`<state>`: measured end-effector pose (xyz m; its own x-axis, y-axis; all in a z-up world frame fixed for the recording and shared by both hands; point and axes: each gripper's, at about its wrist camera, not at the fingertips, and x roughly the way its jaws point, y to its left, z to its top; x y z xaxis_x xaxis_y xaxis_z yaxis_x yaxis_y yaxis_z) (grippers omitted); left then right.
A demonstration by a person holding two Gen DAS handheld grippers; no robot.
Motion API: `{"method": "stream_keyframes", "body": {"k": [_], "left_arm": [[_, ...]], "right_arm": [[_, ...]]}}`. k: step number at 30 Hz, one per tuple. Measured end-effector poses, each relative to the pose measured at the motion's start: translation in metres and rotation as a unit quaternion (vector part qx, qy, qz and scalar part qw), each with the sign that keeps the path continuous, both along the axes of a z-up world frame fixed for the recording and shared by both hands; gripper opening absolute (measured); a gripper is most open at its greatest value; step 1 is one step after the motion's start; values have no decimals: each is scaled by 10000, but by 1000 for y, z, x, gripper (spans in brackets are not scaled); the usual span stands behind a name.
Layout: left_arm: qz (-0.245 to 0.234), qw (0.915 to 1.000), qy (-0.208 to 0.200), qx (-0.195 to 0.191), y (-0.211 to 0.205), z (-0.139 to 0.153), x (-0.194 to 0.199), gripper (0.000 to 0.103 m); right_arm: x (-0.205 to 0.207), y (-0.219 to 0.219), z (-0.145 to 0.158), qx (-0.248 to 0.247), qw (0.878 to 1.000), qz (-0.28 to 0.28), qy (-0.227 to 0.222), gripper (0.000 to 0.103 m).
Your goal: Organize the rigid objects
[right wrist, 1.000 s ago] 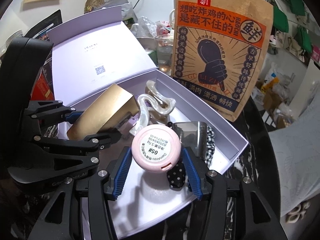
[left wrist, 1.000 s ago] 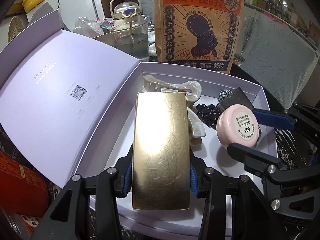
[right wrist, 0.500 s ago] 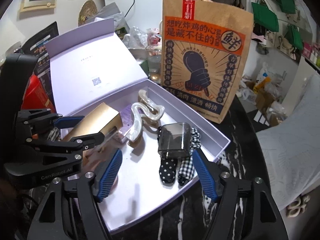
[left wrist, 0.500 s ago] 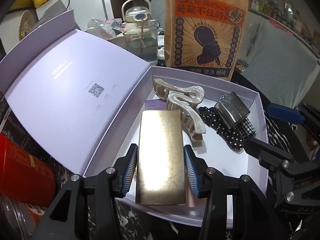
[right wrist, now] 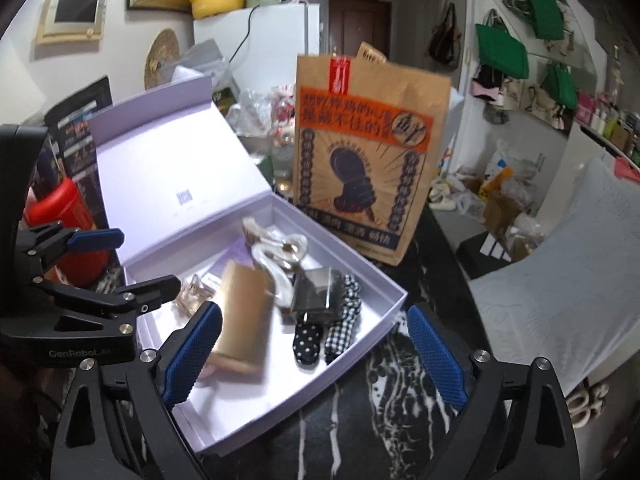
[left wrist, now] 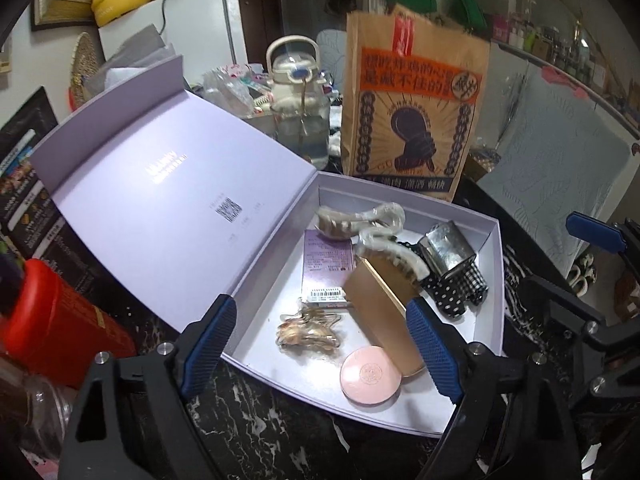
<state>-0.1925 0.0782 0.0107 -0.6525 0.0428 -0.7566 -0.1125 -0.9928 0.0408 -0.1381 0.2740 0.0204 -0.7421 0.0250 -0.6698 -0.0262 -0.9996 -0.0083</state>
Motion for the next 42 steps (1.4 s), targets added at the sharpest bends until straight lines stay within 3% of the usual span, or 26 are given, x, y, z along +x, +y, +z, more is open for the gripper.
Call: {"method": "stream_keyframes", "body": {"k": [7, 21, 42], "left_arm": [[106, 9997, 220, 101, -5, 22, 20, 87], [232, 9964, 815, -74, -3, 63, 73, 87], [274, 9967, 761, -24, 3, 53, 132, 87]], "right_arm": [[16, -3, 24, 121, 9997, -59, 186, 102], [51, -8, 52, 248, 9993, -227, 181, 103], [110, -20, 42, 222, 9989, -378, 161, 103]]}}
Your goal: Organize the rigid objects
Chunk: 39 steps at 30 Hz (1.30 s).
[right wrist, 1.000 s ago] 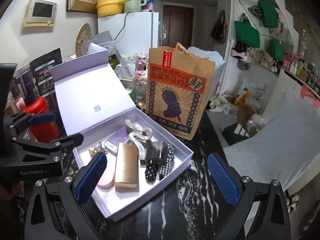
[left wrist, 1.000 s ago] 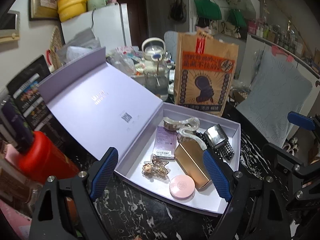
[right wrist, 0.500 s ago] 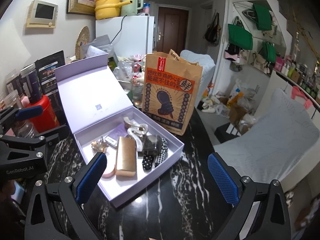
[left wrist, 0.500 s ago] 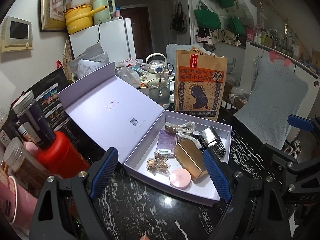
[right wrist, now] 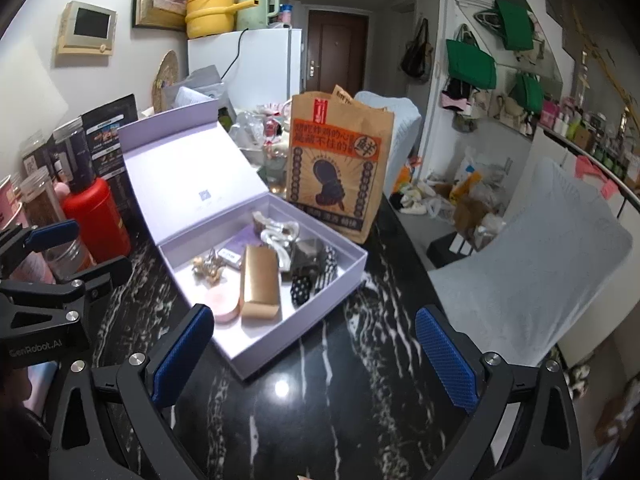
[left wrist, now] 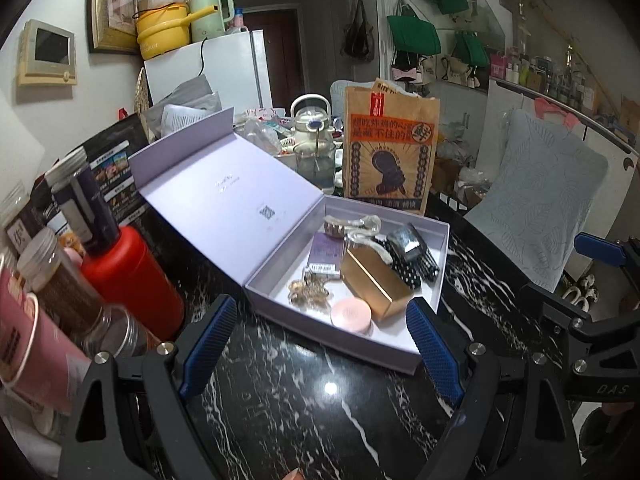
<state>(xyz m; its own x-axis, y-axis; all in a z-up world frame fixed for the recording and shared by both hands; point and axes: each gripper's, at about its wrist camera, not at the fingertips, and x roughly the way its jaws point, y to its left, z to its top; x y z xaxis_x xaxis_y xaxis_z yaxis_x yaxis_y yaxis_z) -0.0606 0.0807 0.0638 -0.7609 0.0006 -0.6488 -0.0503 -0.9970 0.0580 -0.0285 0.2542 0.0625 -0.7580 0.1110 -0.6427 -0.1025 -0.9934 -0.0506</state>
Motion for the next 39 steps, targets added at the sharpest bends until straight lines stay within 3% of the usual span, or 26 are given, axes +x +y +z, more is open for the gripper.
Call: {"method": "stream_keyframes", "body": {"k": [15, 39], "left_arm": [[-8, 9995, -292, 113, -2, -27, 25, 87], [-54, 9996, -283, 70, -2, -27, 34, 87]], "right_arm": [[26, -19, -21, -43, 9999, 48, -96, 103], [31, -21, -22, 41, 10000, -9, -51, 103]]}}
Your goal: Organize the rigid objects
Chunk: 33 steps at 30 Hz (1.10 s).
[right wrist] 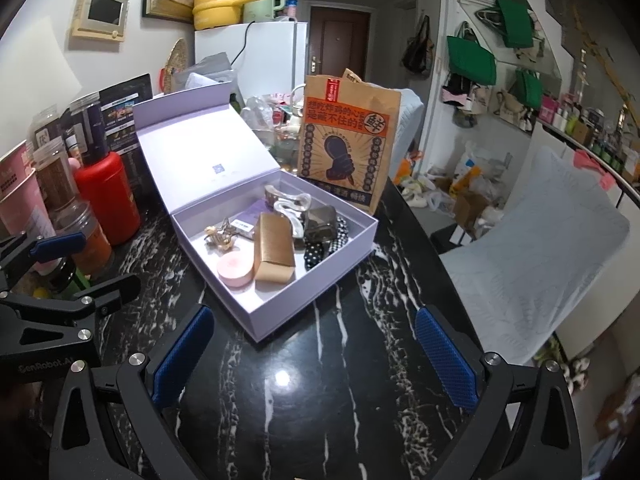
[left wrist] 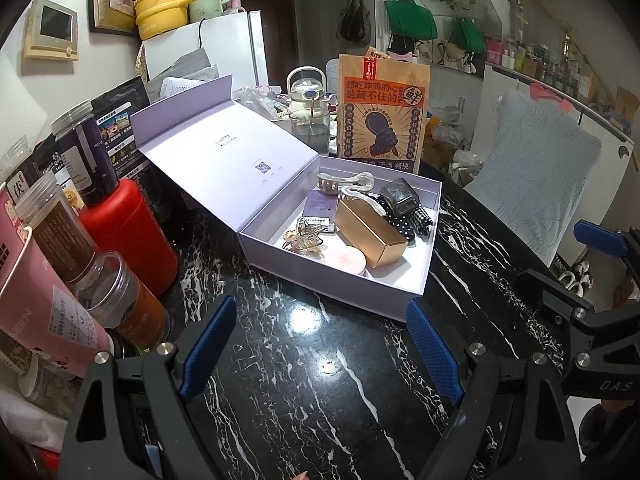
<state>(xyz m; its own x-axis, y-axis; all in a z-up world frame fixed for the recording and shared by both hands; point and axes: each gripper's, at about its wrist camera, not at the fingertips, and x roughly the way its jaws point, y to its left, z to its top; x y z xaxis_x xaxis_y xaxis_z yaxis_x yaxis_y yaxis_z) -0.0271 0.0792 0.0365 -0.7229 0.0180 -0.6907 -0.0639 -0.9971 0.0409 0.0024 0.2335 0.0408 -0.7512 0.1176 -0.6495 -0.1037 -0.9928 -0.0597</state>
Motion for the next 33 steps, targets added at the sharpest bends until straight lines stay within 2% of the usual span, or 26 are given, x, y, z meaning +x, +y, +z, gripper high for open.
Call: {"method": "stream_keyframes", "body": {"k": [33], "left_arm": [[-85, 9999, -64, -113, 7, -1, 6, 87]], "right_arm": [[4, 7, -1, 46, 9999, -119, -2, 103]]}}
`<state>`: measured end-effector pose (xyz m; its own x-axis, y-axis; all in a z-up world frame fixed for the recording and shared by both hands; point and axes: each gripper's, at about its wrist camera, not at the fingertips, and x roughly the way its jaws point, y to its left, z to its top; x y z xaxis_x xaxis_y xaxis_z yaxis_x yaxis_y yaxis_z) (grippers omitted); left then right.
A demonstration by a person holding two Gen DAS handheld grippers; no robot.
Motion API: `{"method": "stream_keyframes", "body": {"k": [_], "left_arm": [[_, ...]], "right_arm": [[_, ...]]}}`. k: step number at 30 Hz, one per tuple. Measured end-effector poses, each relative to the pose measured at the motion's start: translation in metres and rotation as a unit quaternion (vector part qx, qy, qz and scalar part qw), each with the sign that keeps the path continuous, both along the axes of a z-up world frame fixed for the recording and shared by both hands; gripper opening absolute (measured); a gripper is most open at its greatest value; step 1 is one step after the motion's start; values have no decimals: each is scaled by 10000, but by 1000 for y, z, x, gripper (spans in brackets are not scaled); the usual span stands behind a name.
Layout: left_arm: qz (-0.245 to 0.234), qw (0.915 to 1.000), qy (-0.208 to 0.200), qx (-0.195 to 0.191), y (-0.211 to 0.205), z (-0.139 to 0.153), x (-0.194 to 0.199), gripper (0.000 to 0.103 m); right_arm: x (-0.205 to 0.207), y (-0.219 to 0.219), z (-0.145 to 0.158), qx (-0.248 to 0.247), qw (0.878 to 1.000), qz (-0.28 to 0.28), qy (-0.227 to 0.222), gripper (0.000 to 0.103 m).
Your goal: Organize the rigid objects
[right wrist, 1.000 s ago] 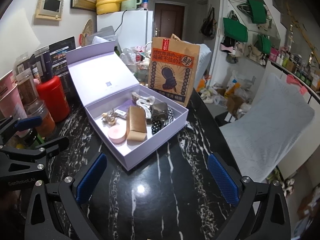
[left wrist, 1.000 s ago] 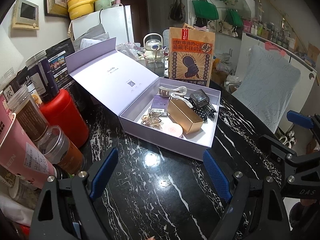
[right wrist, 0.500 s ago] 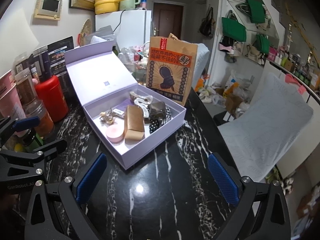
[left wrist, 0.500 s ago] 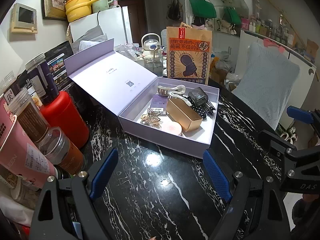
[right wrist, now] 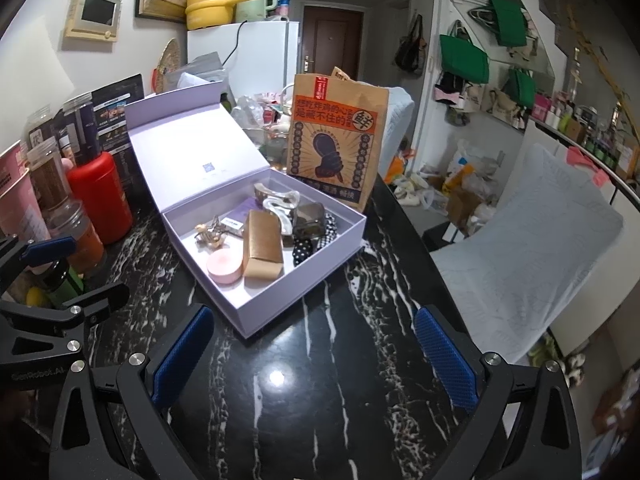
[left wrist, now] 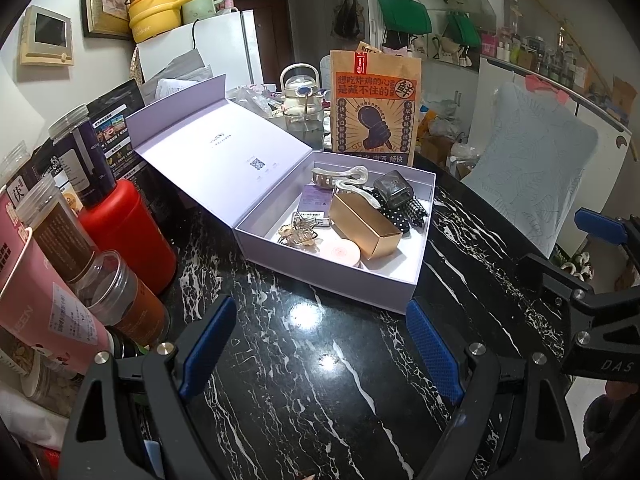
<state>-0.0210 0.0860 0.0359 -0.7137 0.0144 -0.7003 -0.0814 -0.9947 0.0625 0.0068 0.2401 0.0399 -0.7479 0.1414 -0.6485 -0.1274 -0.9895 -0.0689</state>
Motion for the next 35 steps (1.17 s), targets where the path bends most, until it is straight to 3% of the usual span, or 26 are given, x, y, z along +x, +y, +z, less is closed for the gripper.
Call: {"method": "stream_keyframes", "body": {"k": [26, 35], "left_arm": [[16, 9997, -229, -59, 4, -13, -8, 87], [55, 9991, -428, -46, 6, -29, -17, 87]], "right_arm": [[-4, 8, -8, -39, 9999, -61, -117, 103], [-11, 15, -22, -164, 9995, -83, -266, 103]]}}
